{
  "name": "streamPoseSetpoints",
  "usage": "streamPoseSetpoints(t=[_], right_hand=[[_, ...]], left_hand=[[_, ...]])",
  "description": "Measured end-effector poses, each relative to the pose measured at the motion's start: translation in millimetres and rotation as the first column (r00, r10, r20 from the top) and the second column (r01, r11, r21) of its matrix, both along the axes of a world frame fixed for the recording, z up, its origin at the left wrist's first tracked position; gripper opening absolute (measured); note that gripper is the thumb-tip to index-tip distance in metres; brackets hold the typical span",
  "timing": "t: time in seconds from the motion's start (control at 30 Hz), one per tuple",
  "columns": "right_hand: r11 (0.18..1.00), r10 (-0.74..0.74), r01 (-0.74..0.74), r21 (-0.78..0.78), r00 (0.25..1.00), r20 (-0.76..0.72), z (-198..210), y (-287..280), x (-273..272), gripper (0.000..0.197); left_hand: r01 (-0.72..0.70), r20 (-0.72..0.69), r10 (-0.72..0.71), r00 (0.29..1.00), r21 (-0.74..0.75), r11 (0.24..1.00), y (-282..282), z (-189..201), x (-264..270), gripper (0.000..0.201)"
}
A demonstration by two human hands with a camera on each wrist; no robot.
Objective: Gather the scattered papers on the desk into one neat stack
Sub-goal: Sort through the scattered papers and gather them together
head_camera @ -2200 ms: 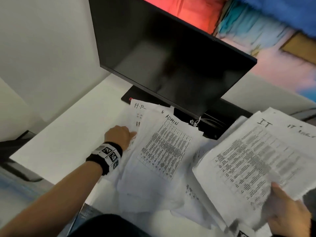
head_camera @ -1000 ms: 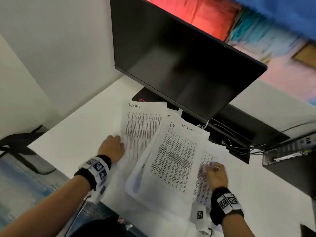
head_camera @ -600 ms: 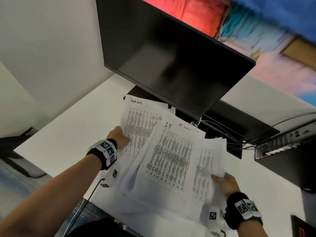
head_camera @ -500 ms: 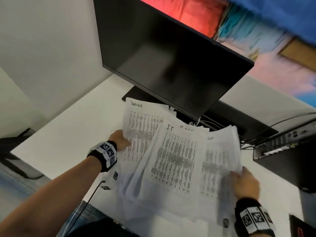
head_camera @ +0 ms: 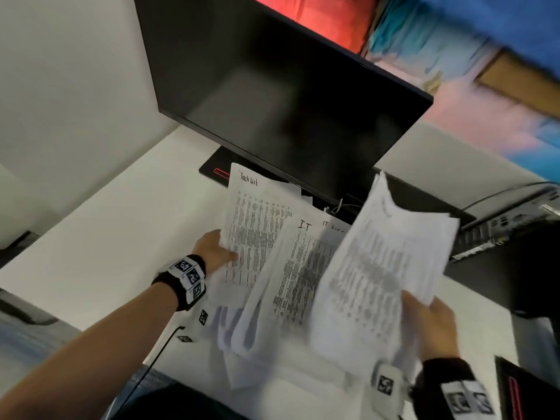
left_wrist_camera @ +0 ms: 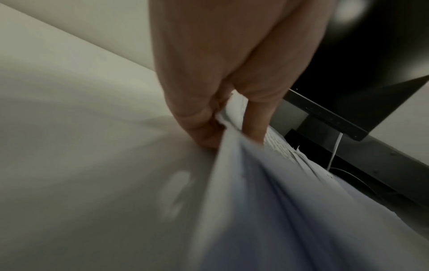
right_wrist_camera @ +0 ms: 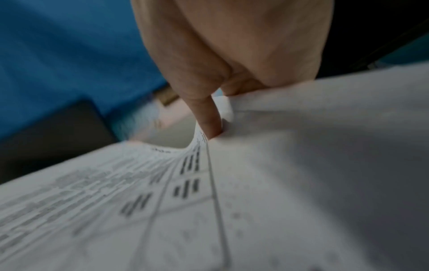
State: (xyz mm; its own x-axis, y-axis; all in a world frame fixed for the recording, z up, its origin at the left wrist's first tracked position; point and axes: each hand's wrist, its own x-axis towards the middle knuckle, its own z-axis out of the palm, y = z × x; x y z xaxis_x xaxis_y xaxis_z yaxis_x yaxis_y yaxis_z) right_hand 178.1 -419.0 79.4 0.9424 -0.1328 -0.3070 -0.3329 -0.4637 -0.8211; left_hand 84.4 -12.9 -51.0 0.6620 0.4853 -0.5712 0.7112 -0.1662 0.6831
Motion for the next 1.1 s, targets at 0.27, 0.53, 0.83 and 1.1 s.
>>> streamPoseSetpoints(t=[0.27,0.53,0.83,1.1], right_hand=[[0.947,0.291,-0.319,-0.025,0.891,-0.348,-100.2,53.3,-18.2,0.085],[0.894,0.020,-0.105,-0.435,0.980,-0.196,-92.2,6.7,27.1,0.068],[0.918,0.082,-0.086,-0.387,0.996,-0.028,-23.6,10.1,42.7,0.033],[0.950,-0.237,0.223,0.220,0.971,0.039,30.3,-27.4,21.4,0.018]], left_hand=[[-0.027,0.001,0.027,1.000,-0.031,0.999,-50.4,39.3,8.5,0.110],[-0.031,-0.009,0.030,1.000,-0.133,0.991,-39.8,35.9,1.0,0.060],[-0.065,0.062,0.089,0.994,-0.325,0.944,-21.0,29.8,-5.6,0.050],[-0.307,0.234,0.328,0.915,-0.122,0.944,-30.7,29.9,2.5,0.032]])
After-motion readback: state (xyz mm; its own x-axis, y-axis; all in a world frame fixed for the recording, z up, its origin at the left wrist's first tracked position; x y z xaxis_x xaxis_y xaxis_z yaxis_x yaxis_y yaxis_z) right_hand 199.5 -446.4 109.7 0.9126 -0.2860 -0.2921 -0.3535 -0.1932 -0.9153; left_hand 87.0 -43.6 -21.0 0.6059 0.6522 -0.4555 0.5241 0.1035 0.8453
